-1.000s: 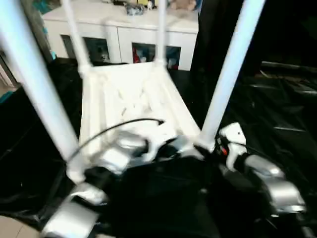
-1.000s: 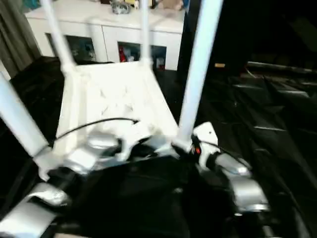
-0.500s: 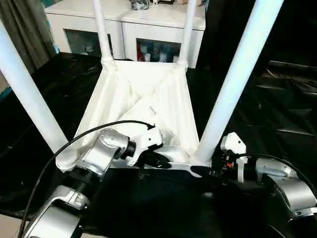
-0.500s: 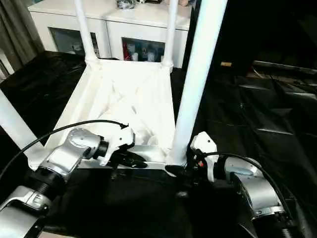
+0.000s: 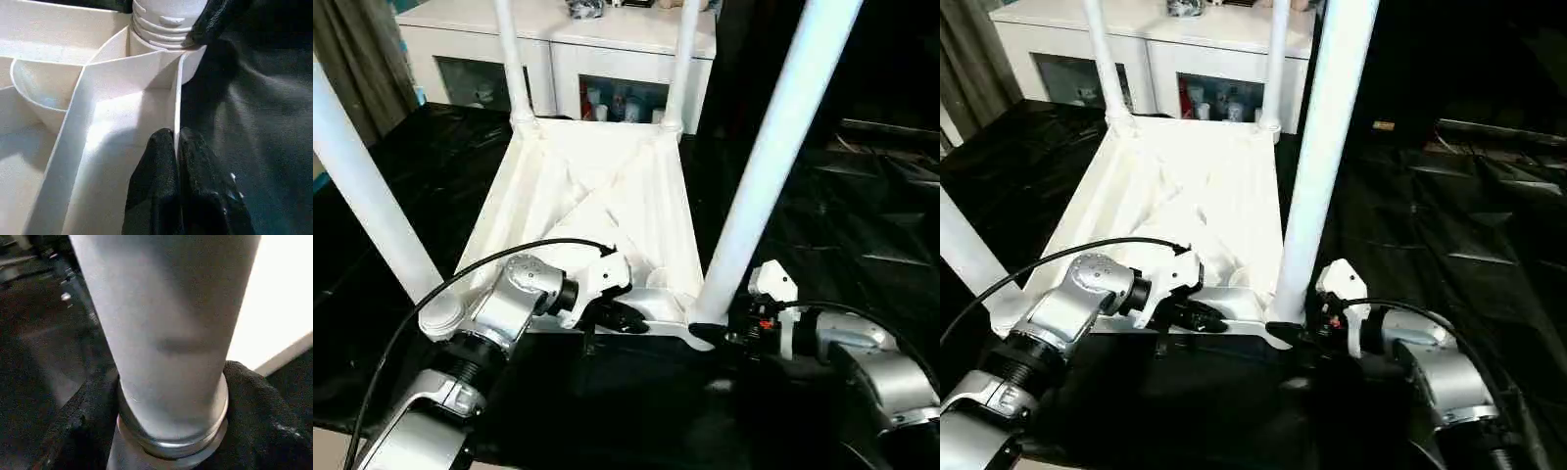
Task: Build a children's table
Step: Rotate leg to tighten
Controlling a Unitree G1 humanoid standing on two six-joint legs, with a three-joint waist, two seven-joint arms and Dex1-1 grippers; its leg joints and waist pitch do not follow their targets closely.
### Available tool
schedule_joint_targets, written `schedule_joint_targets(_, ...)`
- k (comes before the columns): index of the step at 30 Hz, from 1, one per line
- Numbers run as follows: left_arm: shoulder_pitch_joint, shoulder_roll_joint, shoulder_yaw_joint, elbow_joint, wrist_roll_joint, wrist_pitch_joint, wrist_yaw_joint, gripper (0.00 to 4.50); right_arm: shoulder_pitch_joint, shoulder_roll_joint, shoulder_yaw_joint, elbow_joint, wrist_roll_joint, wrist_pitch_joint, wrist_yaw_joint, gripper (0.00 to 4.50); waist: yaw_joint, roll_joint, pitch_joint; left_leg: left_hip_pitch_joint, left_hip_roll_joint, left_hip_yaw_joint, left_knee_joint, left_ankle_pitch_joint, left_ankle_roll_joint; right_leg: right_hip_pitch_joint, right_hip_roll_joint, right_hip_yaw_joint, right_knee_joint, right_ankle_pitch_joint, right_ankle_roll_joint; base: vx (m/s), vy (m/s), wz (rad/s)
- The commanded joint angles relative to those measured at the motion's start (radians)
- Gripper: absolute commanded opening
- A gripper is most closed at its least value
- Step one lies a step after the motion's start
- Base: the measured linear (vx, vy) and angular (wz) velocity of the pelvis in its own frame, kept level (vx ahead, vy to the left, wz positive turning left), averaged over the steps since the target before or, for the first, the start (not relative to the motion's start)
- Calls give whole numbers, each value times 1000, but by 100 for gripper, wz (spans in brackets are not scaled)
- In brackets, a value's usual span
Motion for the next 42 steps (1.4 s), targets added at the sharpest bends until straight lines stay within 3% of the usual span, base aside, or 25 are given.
schedule_joint_targets(1,9,-53,24,45,-22,3,84,0,-1,33,4,32,-22,14,-80,274,-2,-22,-33,9,32,-11,-63,-236,57,30,-37,15,-66,-253,-201,0,0,0)
schedule_joint_targets(2,-11,-91,31,89,8,16,191,0,-1,74,0,51,-45,34,-166,274,-4,-22,-33,11,32,-13,-66,-259,40,29,-38,15,-70,-304,-185,0,0,0)
schedule_joint_targets(4,-26,-122,37,122,24,25,268,0,-1,109,-4,63,-60,42,-232,274,-8,-23,-30,14,31,-15,-69,-296,19,24,-38,15,-79,-377,-161,0,0,0)
schedule_joint_targets(5,-50,-177,51,171,40,43,387,0,-8,181,-24,87,-81,56,-364,274,-7,-18,-30,18,31,-17,-71,-316,8,20,-40,16,-82,-401,-151,0,0,0)
schedule_joint_targets(6,-63,-214,57,194,43,53,445,0,-16,230,-37,99,-90,67,-450,274,-12,-20,-29,19,29,-17,-72,-334,-6,16,-39,16,-86,-432,-140,0,0,0)
schedule_joint_targets(7,-67,-229,56,202,45,54,464,0,-21,251,-43,103,-95,69,-486,273,-12,-20,-29,19,29,-17,-72,-334,-6,16,-39,16,-86,-432,-140,0,0,0)
schedule_joint_targets(8,-72,-249,48,210,52,51,480,0,-30,283,-51,113,-103,69,-542,273,-14,-20,-31,16,26,-24,-75,-344,-14,23,-41,12,-90,-469,-115,0,0,0)
schedule_joint_targets(9,-76,-266,33,217,60,43,489,0,-41,316,-57,123,-109,65,-589,273,-16,-21,-31,17,26,-22,-74,-346,-7,17,-40,14,-94,-471,-106,0,0,0)
schedule_joint_targets(11,-78,-279,18,224,69,31,483,0,-48,333,-30,119,-121,51,-580,273,-21,-13,-32,16,26,-24,-75,-360,2,17,-39,14,-98,-475,-99,0,0,0)
schedule_joint_targets(16,-81,-280,4,227,83,18,462,0,-46,335,0,96,-124,16,-521,273,-22,-11,-33,13,27,-24,-76,-359,8,18,-37,14,-94,-430,-106,0,0,0)
schedule_joint_targets(17,-84,-271,7,230,80,16,447,0,-45,334,-15,87,-101,7,-499,328,-23,-11,-32,12,27,-24,-76,-363,11,18,-36,14,-94,-425,-110,0,0,0)
schedule_joint_targets(18,-84,-271,7,230,80,16,447,0,-45,334,-15,87,-101,7,-499,342,-22,-11,-32,13,28,-24,-77,-365,12,18,-37,14,-94,-425,-112,0,0,0)
schedule_joint_targets(20,-83,-252,11,217,67,19,407,0,-44,304,-13,74,-83,1,-441,344,-22,-16,-32,13,28,-23,-76,-371,16,18,-37,14,-95,-435,-111,0,0,0)
schedule_joint_targets(23,-79,-233,12,201,55,23,365,0,-40,269,-3,58,-77,-3,-384,384,-20,-14,-34,8,30,-22,-75,-339,27,23,-38,15,-89,-386,-124,0,0,0)
schedule_joint_targets(25,-66,-178,6,172,38,9,256,0,-22,172,25,16,-74,-18,-240,388,-16,-17,-34,6,31,-20,-73,-312,43,28,-37,16,-84,-333,-139,0,0,0)
schedule_joint_targets(30,-29,-60,-25,113,16,9,46,0,2,21,29,-35,-49,-20,-43,388,-11,-15,-36,4,34,-17,-69,-264,73,33,-39,17,-75,-260,-172,0,0,0)
schedule_joint_targets(36,8,12,-25,43,-34,21,-87,0,1,-38,22,-31,-39,-41,36,388,-17,-10,-39,9,38,-16,-67,-237,71,33,-35,14,-59,-151,-234,0,0,0)
schedule_joint_targets(38,17,26,-21,28,-46,27,-102,0,0,-49,28,-35,-32,-41,57,388,-16,-13,-39,13,38,-12,-63,-225,79,33,-34,15,-55,-109,-252,0,0,0)
schedule_joint_targets(42,22,34,-18,22,-44,25,-106,0,-1,-33,41,-36,-24,-41,74,388,-13,-17,-38,11,37,-12,-62,-215,82,36,-37,15,-53,-115,-253,0,0,0)
